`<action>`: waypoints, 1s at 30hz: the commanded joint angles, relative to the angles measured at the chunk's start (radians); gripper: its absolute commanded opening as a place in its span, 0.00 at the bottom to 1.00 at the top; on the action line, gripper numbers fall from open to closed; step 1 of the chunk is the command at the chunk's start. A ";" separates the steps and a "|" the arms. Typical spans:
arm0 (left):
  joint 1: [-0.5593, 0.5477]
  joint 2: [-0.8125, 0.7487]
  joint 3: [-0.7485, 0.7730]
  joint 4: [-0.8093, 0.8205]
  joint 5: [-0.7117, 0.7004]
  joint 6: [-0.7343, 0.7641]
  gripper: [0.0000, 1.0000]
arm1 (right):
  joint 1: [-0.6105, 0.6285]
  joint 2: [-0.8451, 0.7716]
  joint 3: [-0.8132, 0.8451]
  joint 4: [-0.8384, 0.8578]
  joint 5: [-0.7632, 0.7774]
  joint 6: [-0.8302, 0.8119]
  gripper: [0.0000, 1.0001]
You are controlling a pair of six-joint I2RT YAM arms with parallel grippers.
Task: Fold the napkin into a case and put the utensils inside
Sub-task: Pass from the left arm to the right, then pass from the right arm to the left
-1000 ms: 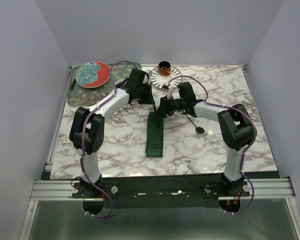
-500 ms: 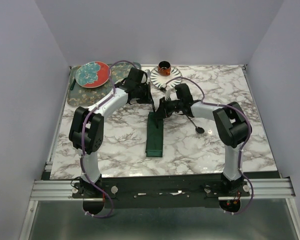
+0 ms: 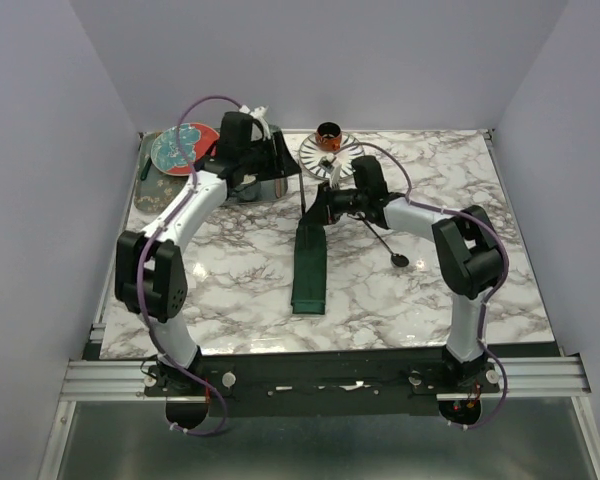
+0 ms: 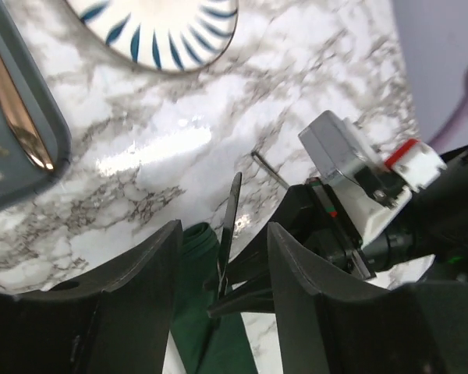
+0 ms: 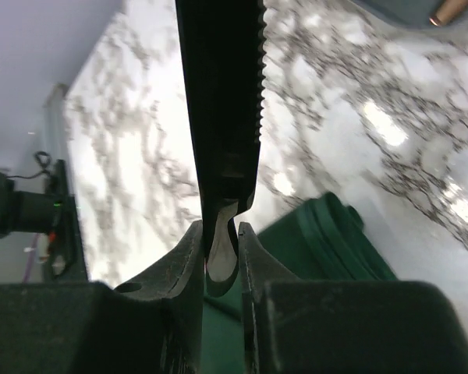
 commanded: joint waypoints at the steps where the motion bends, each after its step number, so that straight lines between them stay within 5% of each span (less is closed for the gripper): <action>1: 0.083 -0.153 0.032 0.104 0.193 0.044 0.59 | -0.018 -0.102 0.093 0.070 -0.163 0.149 0.01; 7: 0.170 -0.271 -0.092 0.321 0.477 -0.086 0.62 | -0.048 -0.139 0.134 0.230 -0.449 0.443 0.01; 13: 0.148 -0.353 -0.197 0.505 0.562 -0.309 0.63 | -0.049 -0.189 0.028 0.778 -0.601 0.916 0.01; 20: 0.085 -0.408 -0.293 0.630 0.634 -0.452 0.71 | -0.049 -0.271 -0.047 0.941 -0.665 1.028 0.01; 30: 0.009 -0.434 -0.321 0.737 0.634 -0.503 0.73 | -0.043 -0.318 -0.079 0.936 -0.655 1.017 0.01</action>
